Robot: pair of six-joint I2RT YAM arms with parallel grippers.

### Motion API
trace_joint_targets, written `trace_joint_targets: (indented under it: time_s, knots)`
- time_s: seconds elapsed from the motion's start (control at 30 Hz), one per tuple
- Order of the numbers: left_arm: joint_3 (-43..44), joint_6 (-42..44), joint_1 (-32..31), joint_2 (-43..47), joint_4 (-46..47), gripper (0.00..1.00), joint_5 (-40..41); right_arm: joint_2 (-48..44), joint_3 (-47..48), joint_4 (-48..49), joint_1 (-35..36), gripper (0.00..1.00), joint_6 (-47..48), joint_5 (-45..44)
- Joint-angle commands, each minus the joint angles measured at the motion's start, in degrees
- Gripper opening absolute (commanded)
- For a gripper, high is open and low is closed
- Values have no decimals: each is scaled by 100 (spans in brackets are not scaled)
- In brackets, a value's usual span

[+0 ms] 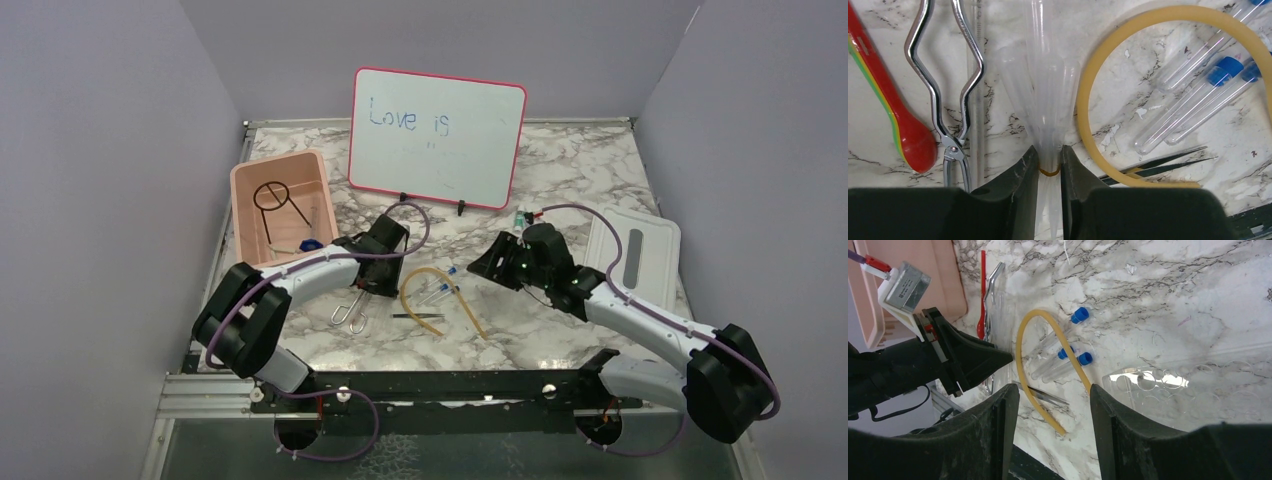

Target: Organize the chemistry lab equipment

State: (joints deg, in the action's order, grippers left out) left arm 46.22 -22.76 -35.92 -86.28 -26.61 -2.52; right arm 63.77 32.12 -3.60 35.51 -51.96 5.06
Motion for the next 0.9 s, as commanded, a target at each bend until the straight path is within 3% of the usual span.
trace_joint_targets:
  time_s: [0.0,0.3,0.5,0.63,0.87]
  knots:
    - [73,28,-107,-33,-71,17,60,-67,-42,227,15,58,-80,105]
    - [775,242,-108,1146,-627,15,207,-427,12,20,10,58,-55,2]
    - [1852,740,37,1558,-1318,15,1174,-572,23,-55,10,58,-84,-56]
    - [2564,1024,644,1548,-1583,15,1463,-480,131,-50,9,58,-38,31]
    - [3141,1362,2284,1397,-1724,14,902,-343,460,-277,11,58,129,110]
